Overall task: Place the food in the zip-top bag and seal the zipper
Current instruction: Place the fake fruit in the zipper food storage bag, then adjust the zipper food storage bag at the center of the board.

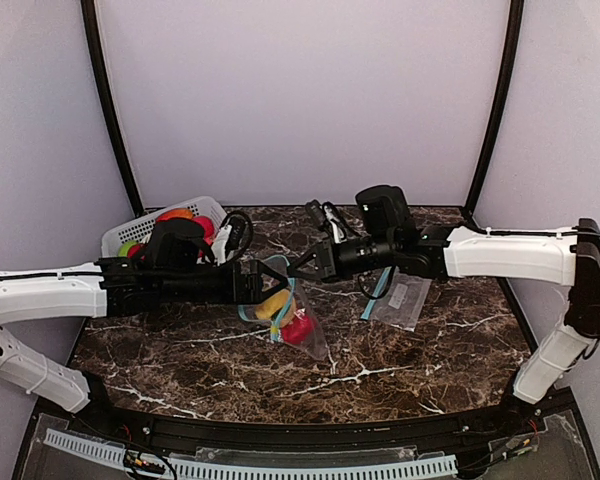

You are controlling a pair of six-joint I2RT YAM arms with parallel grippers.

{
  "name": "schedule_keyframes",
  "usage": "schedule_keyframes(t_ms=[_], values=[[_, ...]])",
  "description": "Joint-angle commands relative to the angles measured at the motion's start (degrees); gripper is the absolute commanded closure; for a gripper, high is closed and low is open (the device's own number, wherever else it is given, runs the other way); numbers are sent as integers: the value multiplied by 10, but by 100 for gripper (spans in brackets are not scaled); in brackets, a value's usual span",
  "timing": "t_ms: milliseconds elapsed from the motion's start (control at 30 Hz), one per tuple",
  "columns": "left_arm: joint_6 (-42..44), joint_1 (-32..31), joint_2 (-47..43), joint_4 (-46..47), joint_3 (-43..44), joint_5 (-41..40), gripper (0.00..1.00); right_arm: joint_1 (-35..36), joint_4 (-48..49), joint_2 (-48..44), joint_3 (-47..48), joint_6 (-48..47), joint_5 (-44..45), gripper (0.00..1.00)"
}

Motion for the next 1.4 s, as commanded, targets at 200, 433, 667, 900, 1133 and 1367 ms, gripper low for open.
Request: schedule_keyframes(t_ms=[200, 433, 667, 900, 1133, 1367], values=[[8, -6, -73, -69, -20, 33, 1, -1, 5, 14, -11, 15, 10, 100], [-40, -6, -143, -73, -61, -18, 2, -1, 6, 16, -11, 18, 9, 100], [-104, -6, -170, -77, -111, -50, 7, -2, 6, 21, -8, 19, 6, 100], [-143, -6, -155, -28, -158, -51, 15, -1, 9, 24, -7, 21, 0, 100], [-139, -5, -113, 16, -153, -43, 33, -1, 8, 25, -8, 20, 0, 100], [-132, -5, -62, 46, -134, -20, 72, -1, -6, 23, -12, 14, 12, 100]])
